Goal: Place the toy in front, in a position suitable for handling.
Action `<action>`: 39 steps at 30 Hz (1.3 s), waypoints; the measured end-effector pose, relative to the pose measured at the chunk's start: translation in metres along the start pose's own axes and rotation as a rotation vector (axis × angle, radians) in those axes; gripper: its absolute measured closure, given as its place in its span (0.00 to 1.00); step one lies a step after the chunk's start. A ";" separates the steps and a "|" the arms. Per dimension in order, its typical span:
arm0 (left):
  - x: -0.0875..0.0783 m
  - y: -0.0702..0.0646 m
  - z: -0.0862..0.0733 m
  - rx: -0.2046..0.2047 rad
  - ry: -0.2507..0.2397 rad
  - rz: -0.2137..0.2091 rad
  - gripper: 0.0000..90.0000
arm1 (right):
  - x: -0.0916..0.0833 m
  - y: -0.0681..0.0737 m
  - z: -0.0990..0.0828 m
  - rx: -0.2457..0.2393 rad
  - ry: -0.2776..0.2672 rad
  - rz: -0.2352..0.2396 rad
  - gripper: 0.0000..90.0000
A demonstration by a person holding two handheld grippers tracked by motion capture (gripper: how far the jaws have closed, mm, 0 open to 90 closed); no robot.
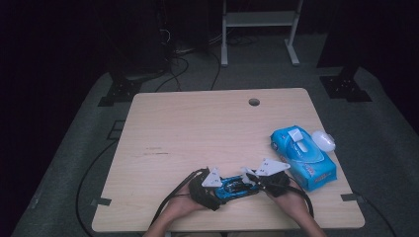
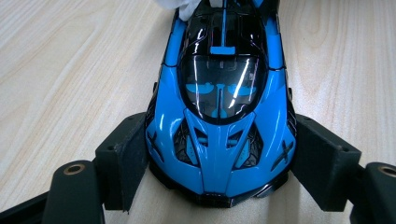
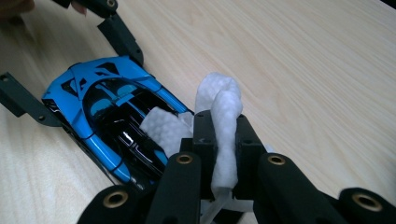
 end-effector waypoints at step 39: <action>-0.003 0.004 -0.005 -0.053 -0.014 -0.019 0.28 | -0.012 0.014 0.005 -0.013 0.011 0.083 0.92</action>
Point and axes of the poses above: each handheld gripper's, and its own axes: x roughly forward along the jaws, z roughly out of its top, y roughly to its left, the point moved 4 cm from there along x, roughly forward along the jaws, and after that the axes turned 11 degrees about -y, right-handed, at the moved point
